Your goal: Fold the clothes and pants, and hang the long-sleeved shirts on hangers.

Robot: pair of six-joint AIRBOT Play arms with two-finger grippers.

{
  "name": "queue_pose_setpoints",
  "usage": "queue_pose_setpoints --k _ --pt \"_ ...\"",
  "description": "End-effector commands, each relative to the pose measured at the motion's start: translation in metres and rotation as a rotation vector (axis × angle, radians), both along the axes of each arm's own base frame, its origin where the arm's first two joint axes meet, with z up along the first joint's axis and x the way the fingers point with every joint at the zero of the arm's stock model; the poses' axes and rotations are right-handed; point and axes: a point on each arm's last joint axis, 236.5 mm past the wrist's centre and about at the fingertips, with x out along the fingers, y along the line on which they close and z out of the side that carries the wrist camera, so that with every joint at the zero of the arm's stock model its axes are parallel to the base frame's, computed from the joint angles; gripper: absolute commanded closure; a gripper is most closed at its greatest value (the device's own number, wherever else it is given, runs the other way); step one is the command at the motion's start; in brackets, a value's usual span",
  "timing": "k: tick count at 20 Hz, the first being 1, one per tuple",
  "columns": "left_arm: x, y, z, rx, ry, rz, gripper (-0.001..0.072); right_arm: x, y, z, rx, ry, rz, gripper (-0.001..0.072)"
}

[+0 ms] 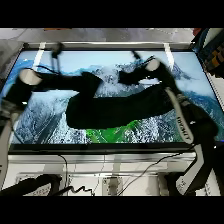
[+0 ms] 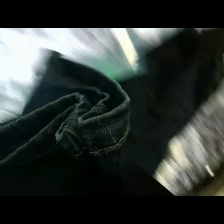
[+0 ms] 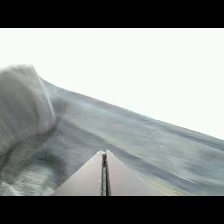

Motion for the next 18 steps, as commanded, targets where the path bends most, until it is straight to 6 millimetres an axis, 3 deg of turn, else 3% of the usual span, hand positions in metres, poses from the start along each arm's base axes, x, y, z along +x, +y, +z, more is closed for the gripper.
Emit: queue_pose_setpoints --k 1,2,3,5,7,10,11,12,15,18 --pt "-0.063 -0.070 -0.054 0.017 0.228 -0.153 0.0497 0.013 -0.101 0.033 -0.036 -0.023 -0.138 0.0692" --pt "-0.080 -0.083 -0.063 0.036 0.264 -0.209 0.0140 0.015 -0.114 0.042 -0.035 -0.039 -0.163 0.0692" --pt "-0.090 -0.089 -0.067 0.055 0.274 -0.245 0.0003 0.016 -0.125 0.051 -0.034 -0.054 -0.183 0.0692" --pt "-0.085 -0.082 -0.069 0.097 0.232 -0.245 0.0000 0.012 -0.137 0.059 -0.038 -0.058 -0.196 0.0692" --pt "-0.059 -0.045 -0.068 0.147 0.200 -0.152 0.0012 0.006 -0.140 0.055 -0.054 -0.037 -0.179 0.0692" --pt "-0.013 0.053 -0.068 0.260 0.160 0.055 0.0033 0.000 -0.144 0.048 -0.088 -0.013 -0.164 0.0692" --pt "-0.002 0.091 -0.071 0.288 0.172 0.128 0.0084 -0.002 -0.144 0.047 -0.096 -0.012 -0.152 0.0692" --pt "0.003 0.125 -0.078 0.295 0.202 0.198 0.0087 -0.004 -0.144 0.046 -0.105 -0.013 -0.132 0.0692" --pt "-0.009 0.191 -0.124 0.303 0.299 0.288 0.0096 -0.009 -0.142 0.044 -0.115 -0.007 -0.101 0.0692" --pt "-0.024 0.214 -0.185 0.235 0.356 0.353 0.0096 -0.010 -0.141 0.044 -0.116 -0.006 -0.096 0.0692"
